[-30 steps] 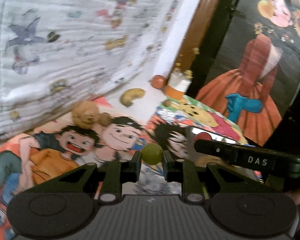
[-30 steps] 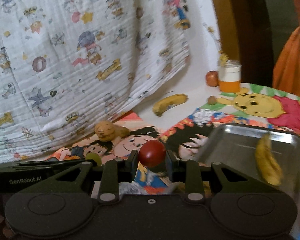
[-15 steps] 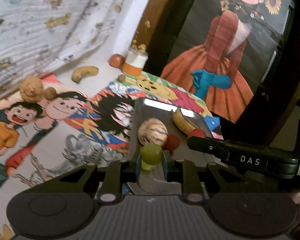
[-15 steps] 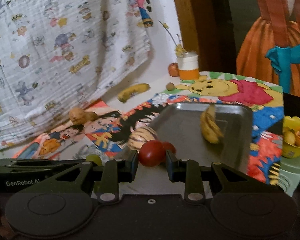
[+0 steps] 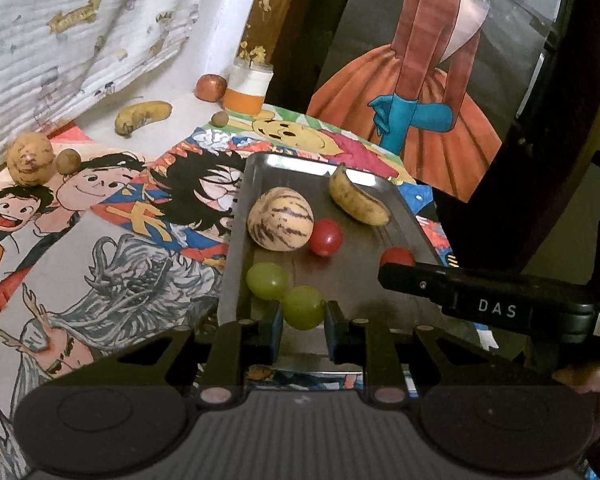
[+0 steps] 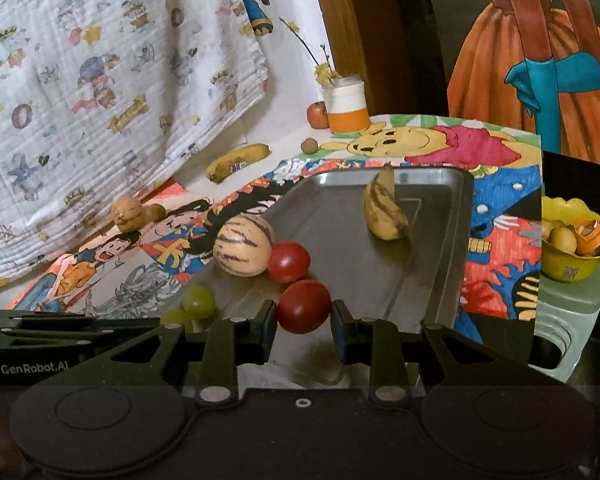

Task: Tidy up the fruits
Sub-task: 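Carry tomato and grape onto the metal tray and open both tools, then lift both open tools away from the tray, then move both open tools toward the banana and striped melon by the wall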

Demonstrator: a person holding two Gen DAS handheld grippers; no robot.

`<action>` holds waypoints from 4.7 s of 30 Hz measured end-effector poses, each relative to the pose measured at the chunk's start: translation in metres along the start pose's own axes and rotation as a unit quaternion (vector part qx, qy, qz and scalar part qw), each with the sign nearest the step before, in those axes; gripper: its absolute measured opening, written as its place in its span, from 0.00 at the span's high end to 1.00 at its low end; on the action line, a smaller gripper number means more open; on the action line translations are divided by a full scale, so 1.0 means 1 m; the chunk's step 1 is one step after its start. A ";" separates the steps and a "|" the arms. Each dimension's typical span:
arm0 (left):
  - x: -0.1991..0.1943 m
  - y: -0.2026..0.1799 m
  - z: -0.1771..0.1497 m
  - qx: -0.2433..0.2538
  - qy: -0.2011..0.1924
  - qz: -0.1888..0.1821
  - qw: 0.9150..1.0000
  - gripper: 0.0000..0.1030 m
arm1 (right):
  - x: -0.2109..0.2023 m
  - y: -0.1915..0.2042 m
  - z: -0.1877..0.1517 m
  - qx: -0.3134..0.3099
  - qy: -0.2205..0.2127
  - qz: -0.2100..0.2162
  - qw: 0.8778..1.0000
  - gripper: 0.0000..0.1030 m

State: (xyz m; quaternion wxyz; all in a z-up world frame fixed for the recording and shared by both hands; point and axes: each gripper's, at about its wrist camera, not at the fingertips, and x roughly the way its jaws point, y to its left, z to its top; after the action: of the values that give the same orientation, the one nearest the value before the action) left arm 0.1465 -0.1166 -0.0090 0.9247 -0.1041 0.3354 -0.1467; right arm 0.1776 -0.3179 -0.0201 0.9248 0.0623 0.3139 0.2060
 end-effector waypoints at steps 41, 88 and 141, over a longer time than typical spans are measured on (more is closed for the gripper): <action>-0.080 0.021 -0.018 -0.020 -0.076 0.020 0.997 0.10 | -0.072 0.049 -0.024 -0.009 -0.035 -0.031 0.999 0.18; -0.161 0.120 -0.038 -0.077 -0.072 0.198 0.974 0.00 | -0.076 0.158 -0.015 -0.054 0.012 0.002 0.998 0.01; 0.036 0.200 0.084 -0.188 -0.136 0.198 0.952 0.06 | 0.342 0.116 0.209 0.057 0.139 0.037 0.988 0.27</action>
State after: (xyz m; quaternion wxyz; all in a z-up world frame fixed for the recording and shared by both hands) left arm 0.2679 0.0662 -0.0248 0.9356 -0.2270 0.2417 0.1209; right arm 0.5100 -0.0666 -0.0152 0.8588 0.0969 0.4481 0.2287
